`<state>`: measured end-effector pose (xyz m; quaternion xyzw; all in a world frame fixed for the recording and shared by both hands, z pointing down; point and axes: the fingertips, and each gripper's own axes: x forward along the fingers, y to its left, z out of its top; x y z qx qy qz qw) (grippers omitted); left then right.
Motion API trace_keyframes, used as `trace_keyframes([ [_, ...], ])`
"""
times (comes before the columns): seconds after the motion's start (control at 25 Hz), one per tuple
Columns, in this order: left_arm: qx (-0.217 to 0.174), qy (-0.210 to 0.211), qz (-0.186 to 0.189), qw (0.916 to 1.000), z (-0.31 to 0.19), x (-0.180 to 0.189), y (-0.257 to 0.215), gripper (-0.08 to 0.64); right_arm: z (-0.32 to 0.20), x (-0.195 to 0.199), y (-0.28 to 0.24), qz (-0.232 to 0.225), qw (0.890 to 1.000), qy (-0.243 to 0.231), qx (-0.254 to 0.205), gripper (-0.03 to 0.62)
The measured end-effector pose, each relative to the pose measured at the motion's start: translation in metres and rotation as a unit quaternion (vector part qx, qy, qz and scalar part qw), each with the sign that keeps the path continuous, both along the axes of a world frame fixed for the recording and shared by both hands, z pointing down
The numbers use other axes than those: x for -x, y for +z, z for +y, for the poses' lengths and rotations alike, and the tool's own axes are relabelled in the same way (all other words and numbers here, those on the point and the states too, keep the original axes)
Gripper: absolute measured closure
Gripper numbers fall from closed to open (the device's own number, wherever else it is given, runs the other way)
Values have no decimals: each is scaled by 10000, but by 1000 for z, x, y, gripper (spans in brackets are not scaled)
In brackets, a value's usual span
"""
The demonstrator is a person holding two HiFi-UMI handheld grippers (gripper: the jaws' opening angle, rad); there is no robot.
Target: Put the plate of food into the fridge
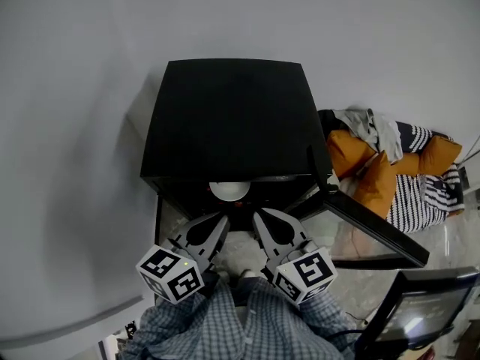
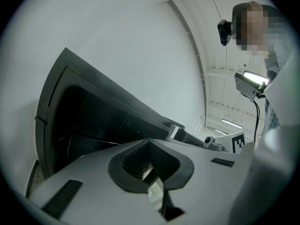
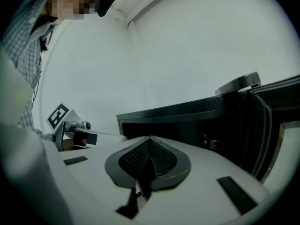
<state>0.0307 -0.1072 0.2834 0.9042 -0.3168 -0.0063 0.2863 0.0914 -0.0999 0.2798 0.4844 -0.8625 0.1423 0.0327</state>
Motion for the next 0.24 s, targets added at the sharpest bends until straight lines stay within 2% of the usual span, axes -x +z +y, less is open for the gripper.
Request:
trace_keyframes([
  [0.24,-4,-27,-13,10000,1,-1,2,554,2,-3,1,-7,10000,-1,-19,586],
])
